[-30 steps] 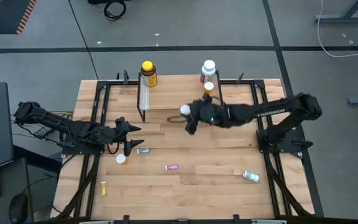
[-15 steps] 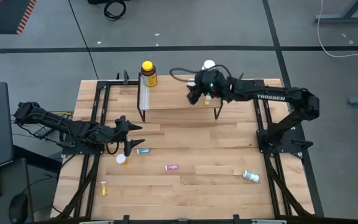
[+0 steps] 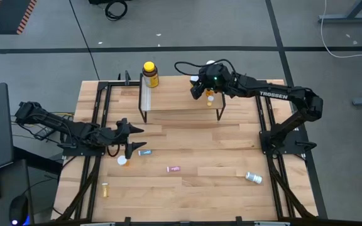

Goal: Pick and place medicine bottles onto shelf by color
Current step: Put the right large orange pill bottle on the shelf

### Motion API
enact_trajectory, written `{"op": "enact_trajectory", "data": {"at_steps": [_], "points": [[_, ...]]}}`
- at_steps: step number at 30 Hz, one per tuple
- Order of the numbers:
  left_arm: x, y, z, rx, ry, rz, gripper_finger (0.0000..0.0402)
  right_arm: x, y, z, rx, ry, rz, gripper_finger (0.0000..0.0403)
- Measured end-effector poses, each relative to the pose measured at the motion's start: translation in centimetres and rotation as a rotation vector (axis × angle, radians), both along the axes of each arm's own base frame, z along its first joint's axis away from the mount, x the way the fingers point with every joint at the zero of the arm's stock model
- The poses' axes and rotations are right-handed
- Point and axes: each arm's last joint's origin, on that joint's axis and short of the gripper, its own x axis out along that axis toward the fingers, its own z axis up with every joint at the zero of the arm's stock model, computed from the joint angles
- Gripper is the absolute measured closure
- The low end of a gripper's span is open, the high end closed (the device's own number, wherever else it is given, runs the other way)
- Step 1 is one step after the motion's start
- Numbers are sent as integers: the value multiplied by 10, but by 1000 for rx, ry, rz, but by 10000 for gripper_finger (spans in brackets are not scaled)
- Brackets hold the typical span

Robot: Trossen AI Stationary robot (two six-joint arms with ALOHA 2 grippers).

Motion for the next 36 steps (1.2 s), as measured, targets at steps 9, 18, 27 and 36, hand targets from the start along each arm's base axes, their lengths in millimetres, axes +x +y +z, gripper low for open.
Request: {"op": "enact_trajectory", "data": {"at_steps": [9, 18, 27, 36], "points": [[0, 0, 0, -3, 0, 1, 88, 13, -6, -7, -36, -15, 64, 171], [0, 0, 0, -4, -1, 1, 88, 24, -12, -26, -33, 22, 12, 171], [0, 0, 0, -3, 1, 1, 88, 28, -15, -34, -4, 24, -22, 171], [0, 0, 0, -3, 1, -1, 88, 27, -14, -35, 0, 37, -26, 171]]}}
